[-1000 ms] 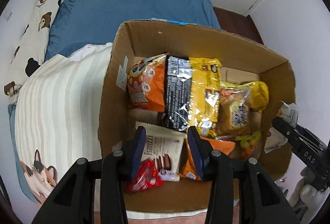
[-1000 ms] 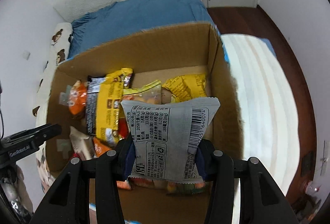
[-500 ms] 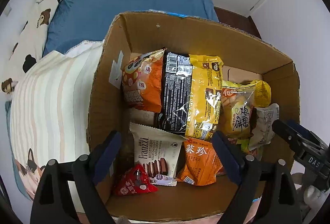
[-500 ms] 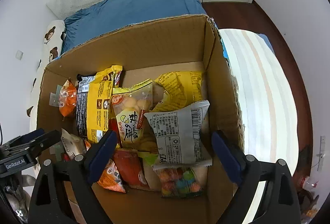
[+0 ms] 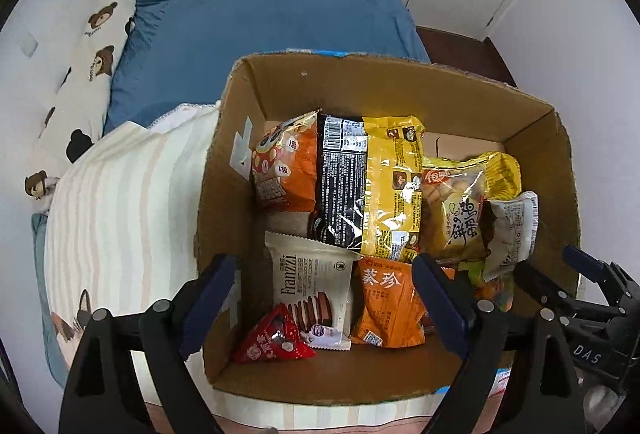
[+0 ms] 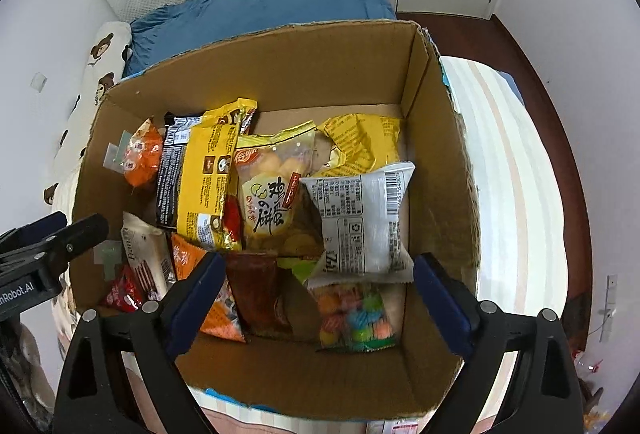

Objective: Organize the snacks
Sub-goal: 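Move the left tool to the wrapped egg while the right tool reaches the red-white strip packet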

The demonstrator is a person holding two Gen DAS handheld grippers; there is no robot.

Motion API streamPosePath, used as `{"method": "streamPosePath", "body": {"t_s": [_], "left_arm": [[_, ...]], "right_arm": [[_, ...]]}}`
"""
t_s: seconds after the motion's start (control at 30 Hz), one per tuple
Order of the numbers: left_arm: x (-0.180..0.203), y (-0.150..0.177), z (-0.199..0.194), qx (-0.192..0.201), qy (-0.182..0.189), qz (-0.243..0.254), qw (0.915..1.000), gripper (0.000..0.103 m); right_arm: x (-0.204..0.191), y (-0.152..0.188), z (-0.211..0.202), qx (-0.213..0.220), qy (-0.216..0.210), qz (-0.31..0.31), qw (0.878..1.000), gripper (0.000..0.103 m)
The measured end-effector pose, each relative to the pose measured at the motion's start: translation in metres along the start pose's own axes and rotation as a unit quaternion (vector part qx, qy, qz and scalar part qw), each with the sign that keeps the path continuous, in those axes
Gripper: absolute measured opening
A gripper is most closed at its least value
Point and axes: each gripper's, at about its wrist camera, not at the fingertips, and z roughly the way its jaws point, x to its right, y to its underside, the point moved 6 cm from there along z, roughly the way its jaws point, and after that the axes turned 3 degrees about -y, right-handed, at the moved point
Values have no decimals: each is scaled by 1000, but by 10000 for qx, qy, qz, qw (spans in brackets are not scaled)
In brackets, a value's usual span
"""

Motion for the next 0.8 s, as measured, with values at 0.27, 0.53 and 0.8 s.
{"method": "streamPosePath", "body": {"t_s": [0.27,0.53,0.8], "left_arm": [[6,18,-42,545,-88,62,9985,91],[15,60,-94,1187,9,25,9929,91],[21,104,-134,1632,-17,82,9866,91]], "right_arm": [[-8,20,-42,431,-95,-58,9990,97],[-19,58,-99,1053,-143,-207,9941,97],[-25,97,-150,1484,-171,-335,9882,97]]}}
